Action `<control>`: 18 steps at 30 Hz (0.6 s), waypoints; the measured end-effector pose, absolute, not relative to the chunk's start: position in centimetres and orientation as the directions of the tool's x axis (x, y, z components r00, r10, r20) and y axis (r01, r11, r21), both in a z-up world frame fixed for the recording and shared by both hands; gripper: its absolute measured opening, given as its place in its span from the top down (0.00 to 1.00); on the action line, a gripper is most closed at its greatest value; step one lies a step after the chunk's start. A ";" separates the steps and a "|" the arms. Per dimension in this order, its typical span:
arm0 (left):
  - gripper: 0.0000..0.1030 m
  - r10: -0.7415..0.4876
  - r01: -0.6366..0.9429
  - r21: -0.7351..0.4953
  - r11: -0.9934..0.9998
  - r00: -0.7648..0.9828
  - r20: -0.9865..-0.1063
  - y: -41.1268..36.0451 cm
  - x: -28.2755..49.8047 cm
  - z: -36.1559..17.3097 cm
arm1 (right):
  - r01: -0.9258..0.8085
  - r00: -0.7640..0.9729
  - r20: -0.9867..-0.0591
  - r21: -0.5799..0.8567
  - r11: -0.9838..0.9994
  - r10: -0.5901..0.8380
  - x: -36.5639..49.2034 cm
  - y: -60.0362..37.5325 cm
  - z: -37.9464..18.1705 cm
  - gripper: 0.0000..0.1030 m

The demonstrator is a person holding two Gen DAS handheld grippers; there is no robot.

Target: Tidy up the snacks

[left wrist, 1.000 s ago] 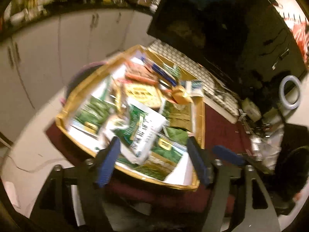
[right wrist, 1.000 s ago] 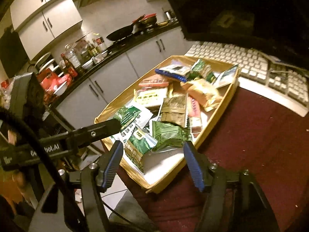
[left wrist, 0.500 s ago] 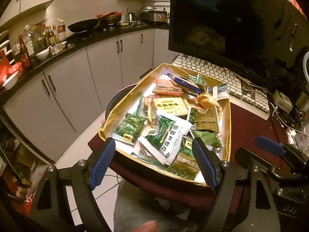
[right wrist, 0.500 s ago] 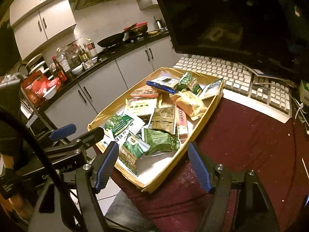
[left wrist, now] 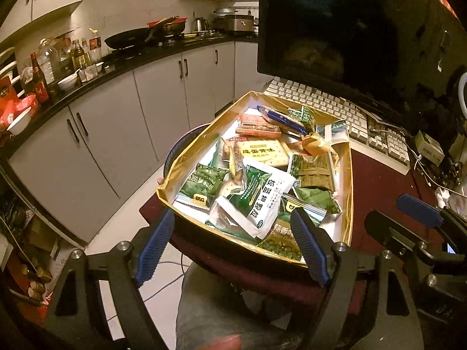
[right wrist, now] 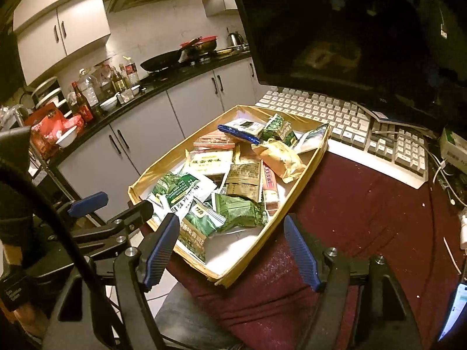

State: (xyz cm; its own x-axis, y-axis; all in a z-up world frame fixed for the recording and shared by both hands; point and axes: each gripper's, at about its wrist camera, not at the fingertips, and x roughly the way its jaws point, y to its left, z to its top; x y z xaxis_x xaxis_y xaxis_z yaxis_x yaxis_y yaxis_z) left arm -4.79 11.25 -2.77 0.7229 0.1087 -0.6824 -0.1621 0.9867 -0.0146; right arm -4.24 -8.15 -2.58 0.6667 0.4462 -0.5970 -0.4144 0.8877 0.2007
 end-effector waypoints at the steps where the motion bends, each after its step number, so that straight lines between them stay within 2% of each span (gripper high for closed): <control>1: 0.20 0.108 -0.160 -0.014 0.987 0.723 -0.682 11.3 -4.9 -2.8 | -0.402 0.671 -0.602 0.195 0.895 0.433 -4.2 -8.0 -2.6 0.28; 9: 0.20 0.107 -0.142 0.006 0.990 0.719 -0.686 11.4 -5.4 -3.2 | -0.313 0.665 -0.664 0.167 0.935 0.341 -3.5 -7.3 -3.1 0.28; 18: 0.20 0.102 -0.131 0.011 0.991 0.711 -0.695 11.3 -5.7 -3.2 | -0.297 0.668 -0.668 0.162 0.941 0.326 -4.1 -7.5 -3.3 0.28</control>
